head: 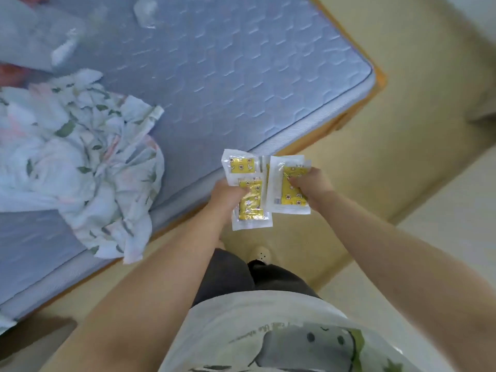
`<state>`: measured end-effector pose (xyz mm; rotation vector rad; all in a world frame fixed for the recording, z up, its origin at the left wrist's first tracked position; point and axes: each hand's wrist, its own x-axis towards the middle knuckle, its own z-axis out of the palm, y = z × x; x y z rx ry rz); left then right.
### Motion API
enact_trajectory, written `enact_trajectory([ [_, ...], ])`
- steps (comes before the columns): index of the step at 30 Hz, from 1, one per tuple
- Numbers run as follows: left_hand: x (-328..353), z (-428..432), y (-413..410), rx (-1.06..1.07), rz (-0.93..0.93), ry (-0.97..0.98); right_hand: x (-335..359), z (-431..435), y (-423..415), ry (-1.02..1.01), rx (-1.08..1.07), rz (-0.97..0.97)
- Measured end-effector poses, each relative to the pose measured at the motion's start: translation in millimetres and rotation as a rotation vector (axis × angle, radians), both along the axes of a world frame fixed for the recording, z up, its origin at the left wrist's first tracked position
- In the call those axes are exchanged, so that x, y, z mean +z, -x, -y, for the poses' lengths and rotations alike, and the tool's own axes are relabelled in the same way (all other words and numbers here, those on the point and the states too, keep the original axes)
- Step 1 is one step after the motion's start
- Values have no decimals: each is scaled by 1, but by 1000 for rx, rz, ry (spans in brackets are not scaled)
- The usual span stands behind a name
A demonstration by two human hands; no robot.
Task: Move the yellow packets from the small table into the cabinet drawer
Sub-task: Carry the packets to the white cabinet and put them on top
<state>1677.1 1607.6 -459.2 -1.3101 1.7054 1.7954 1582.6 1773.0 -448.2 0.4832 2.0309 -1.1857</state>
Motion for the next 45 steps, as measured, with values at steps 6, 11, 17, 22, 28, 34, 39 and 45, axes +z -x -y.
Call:
enact_trajectory([
  [6, 9, -101, 151, -284, -55, 46, 1, -120, 92, -12, -348, -58],
  [11, 6, -174, 281, -412, -88, 54, 4, -197, 186, -55, -505, -79],
  [17, 18, -250, 441, -613, -95, 110, 27, -268, 327, -135, -590, -137],
  [22, 33, -316, 549, -706, -106, 108, 38, -324, 423, -176, -575, -179],
  [28, 25, -392, 665, -715, -98, 157, 24, -406, 541, -256, -480, -216],
  [34, 16, -450, 791, -570, -120, 203, 19, -475, 702, -272, -271, -253],
  [39, 17, -470, 883, -461, -81, 277, 26, -490, 809, -307, 37, -306],
  [45, 15, -425, 980, -409, -84, 301, 15, -448, 932, -295, 197, -357],
])
